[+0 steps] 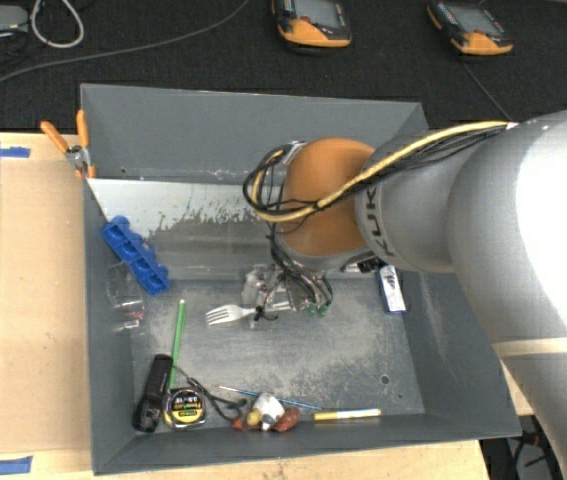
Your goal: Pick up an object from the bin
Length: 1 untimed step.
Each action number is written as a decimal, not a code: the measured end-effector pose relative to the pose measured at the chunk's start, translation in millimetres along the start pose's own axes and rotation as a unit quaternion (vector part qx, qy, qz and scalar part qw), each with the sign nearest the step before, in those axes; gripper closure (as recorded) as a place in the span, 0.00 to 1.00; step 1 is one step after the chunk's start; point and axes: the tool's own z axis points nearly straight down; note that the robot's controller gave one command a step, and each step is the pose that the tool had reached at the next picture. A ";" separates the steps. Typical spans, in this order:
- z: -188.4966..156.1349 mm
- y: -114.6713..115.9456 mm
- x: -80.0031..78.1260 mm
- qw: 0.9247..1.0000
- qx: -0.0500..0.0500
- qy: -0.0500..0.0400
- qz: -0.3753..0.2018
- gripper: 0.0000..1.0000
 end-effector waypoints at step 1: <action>-19.2 0.1 1.8 1.000 0.000 0.002 0.000 1.00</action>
Offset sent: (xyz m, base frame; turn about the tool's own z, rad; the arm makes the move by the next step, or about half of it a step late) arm -0.0016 0.0000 0.0593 -0.0005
